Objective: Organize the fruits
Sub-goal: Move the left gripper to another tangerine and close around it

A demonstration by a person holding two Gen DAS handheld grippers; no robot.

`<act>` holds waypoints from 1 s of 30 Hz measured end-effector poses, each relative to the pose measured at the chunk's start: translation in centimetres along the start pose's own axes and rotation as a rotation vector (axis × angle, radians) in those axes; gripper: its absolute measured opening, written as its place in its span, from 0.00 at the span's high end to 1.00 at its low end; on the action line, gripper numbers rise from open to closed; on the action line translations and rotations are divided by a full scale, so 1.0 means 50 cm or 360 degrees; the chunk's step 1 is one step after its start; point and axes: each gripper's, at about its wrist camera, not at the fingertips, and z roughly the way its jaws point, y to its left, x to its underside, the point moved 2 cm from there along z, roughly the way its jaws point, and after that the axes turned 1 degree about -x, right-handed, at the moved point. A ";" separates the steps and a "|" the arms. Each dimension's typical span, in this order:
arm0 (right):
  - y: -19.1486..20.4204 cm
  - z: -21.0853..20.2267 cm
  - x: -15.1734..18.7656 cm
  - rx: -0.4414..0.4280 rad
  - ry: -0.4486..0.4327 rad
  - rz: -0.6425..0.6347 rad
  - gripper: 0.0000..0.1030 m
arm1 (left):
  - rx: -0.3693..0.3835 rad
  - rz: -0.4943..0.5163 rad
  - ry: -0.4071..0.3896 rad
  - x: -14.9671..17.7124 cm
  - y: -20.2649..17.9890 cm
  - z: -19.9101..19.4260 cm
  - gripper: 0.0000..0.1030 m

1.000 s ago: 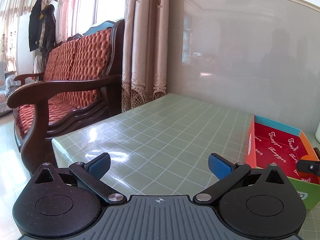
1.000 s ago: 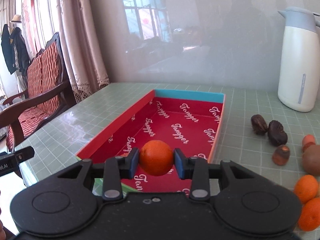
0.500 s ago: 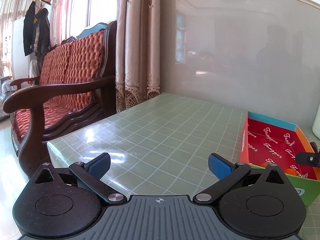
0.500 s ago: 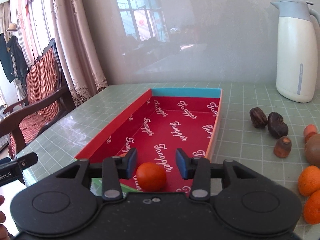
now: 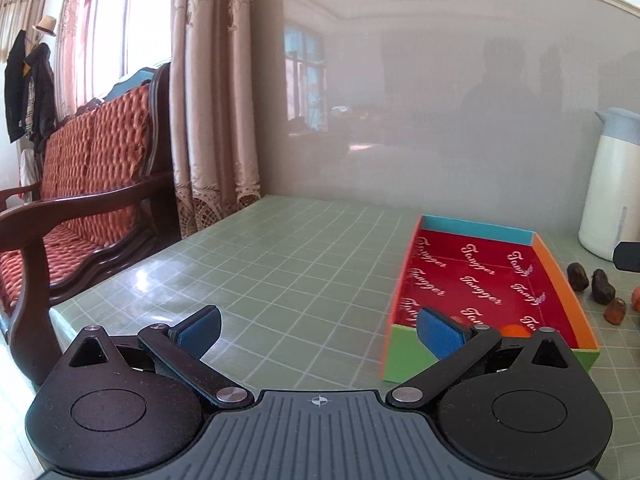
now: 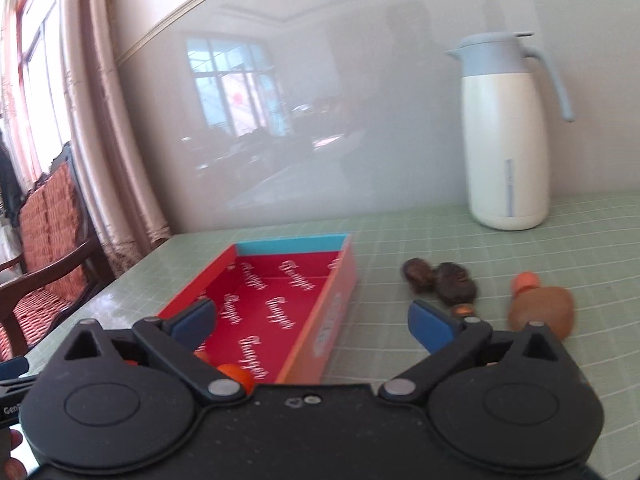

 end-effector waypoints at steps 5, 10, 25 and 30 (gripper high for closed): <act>-0.086 -0.035 -0.012 0.0166 -0.0022 0.0108 0.00 | 0.0121 0.0090 -0.0036 -0.002 -0.074 -0.019 0.00; -0.190 -0.079 -0.018 0.0350 -0.0059 0.0301 0.00 | 0.0238 0.0181 -0.0063 0.001 -0.150 -0.038 0.00; -0.303 -0.163 -0.009 0.0899 -0.0139 0.0264 0.00 | 0.0556 0.0394 -0.0121 0.025 -0.334 -0.096 0.00; -0.349 -0.194 -0.001 0.0961 -0.0153 0.0311 0.00 | 0.0688 0.0472 -0.0091 0.043 -0.402 -0.114 0.00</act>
